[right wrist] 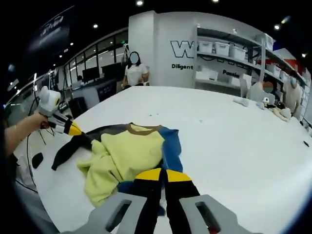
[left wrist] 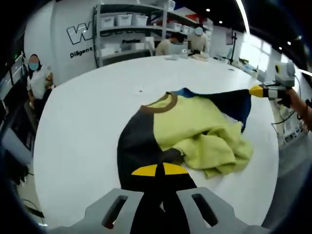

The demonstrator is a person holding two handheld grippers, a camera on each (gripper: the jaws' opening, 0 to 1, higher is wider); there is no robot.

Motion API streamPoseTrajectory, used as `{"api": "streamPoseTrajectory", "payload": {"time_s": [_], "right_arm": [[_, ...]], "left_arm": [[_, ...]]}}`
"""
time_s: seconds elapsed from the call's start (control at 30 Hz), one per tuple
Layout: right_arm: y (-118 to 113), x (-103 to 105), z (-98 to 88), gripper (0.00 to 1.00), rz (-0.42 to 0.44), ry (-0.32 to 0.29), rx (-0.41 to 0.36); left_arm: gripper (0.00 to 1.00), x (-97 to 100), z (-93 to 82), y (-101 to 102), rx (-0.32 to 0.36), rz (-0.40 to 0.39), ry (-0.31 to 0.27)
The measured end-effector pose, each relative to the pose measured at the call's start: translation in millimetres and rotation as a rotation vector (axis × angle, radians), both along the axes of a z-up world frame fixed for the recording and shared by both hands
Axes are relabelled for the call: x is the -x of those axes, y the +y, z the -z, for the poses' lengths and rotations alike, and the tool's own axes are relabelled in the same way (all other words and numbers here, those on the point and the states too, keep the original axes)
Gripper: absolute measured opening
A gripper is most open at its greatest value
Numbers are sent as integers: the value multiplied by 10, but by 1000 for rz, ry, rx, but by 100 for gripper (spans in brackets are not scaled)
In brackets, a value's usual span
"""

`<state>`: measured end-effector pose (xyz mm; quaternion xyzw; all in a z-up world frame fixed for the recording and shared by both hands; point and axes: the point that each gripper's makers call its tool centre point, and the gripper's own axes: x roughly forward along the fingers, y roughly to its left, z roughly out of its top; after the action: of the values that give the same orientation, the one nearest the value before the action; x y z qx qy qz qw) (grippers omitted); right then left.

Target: Fold the garment on the visible template until the final outline fits inside the template.

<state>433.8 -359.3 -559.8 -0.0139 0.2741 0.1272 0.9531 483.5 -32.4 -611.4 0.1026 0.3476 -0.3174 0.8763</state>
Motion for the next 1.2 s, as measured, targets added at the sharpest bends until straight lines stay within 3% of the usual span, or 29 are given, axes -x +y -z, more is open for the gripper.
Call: {"api": "streamPoseTrajectory", "payload": {"time_s": [0.23, 0.33, 0.47, 0.5, 0.67, 0.83, 1.0, 1.2], "right_arm": [[-432, -97, 15, 0, 90, 17, -20], [-521, -135, 88, 0, 115, 47, -72], [-646, -217, 205, 0, 123, 67, -64], [-666, -203, 256, 0, 142, 103, -82], [-822, -334, 378, 0, 148, 118, -45], [-976, -412, 554, 0, 160, 174, 3], [-1085, -477, 677, 0, 132, 185, 142], [-1127, -552, 794, 0, 154, 208, 172]], "left_arm": [[0, -10, 60, 131, -47, -3, 2], [0, -17, 106, 174, -76, 0, 3], [0, -48, 142, 223, -90, -14, -1], [0, -49, 153, 229, -91, -16, 4], [0, -69, 206, 275, -121, -17, 1], [0, -99, 267, 335, -145, -24, 7], [0, -133, 311, 378, -146, -40, 13], [0, -141, 373, 396, -157, -46, 25]]}}
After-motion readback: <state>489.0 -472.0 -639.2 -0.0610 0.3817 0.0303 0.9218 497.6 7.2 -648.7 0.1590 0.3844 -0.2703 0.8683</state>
